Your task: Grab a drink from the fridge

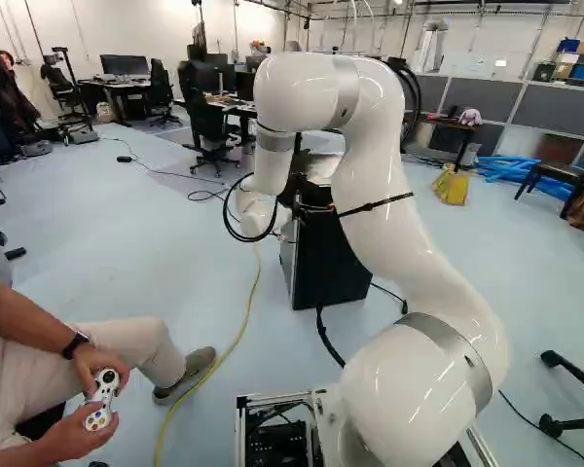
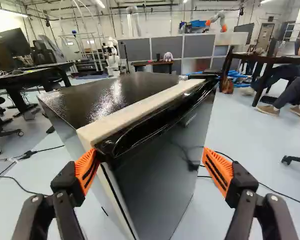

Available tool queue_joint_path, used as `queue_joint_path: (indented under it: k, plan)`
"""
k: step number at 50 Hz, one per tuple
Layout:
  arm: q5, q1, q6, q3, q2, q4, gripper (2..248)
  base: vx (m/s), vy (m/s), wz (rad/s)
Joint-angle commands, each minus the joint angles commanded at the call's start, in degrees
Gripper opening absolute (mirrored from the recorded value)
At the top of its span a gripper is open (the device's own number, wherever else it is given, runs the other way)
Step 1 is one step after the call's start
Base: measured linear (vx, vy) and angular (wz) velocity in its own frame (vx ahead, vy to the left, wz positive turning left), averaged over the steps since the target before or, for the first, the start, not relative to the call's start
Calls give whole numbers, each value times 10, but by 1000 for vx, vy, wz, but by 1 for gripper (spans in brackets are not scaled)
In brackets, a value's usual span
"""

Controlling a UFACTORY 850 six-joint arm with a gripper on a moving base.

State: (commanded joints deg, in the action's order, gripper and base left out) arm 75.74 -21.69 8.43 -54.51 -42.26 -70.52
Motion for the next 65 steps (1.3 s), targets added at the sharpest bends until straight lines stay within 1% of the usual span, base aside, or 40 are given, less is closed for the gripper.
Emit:
queue_joint_path:
  k: [24,65]
  plan:
    - [0,1,0,44,25,0,247,-1,-1,-4]
    - [0,-3,0,162,92,0,247,0,0,0]
